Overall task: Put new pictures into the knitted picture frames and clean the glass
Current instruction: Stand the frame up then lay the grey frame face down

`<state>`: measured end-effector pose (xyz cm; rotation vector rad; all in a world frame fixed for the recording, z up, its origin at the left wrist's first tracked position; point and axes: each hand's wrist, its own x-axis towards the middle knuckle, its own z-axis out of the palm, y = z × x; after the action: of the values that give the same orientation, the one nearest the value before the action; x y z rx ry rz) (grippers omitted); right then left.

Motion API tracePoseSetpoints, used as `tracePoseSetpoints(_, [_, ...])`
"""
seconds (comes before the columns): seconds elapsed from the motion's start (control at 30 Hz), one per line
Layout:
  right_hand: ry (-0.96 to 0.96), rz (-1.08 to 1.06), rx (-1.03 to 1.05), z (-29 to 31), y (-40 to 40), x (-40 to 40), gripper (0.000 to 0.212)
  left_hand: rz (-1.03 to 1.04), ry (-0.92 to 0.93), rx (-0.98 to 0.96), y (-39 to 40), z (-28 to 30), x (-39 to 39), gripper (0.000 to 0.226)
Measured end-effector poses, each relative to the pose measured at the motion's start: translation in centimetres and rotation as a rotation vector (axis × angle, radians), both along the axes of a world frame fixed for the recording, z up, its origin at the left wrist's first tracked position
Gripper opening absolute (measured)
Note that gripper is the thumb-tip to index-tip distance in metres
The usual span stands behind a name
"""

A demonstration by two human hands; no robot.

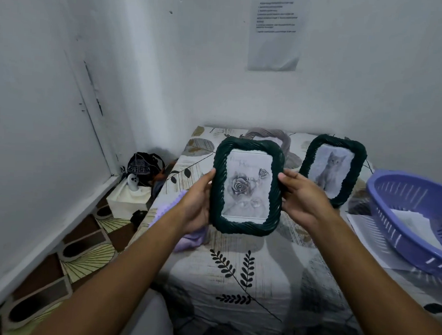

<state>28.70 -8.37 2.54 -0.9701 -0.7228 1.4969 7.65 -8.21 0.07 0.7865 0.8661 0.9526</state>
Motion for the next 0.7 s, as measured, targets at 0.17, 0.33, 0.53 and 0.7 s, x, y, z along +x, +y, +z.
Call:
tracePoseSetpoints(0.17, [-0.012, 0.043, 0.028, 1.5, 2.5, -2.5, 0.015, 0.019, -0.145, 0.071, 1.9, 1.7, -2.8, 0.055])
tracePoseSetpoints(0.33, [-0.053, 0.073, 0.07, 2.5, 5.9, -5.5, 0.015, 0.148, -0.196, 0.13, 5.3, 2.6, -5.2, 0.048])
tracePoseSetpoints(0.53, [-0.259, 0.105, 0.154, 2.1, 10.7, -8.6, 0.024, 0.268, -0.161, 0.195, 10.7, 2.3, -7.6, 0.052])
tracePoseSetpoints(0.7, [-0.31, 0.195, 0.063, -0.7, 14.0, -10.8, 0.031, 0.329, -0.147, 0.23, 15.3, -0.5, -9.1, 0.057])
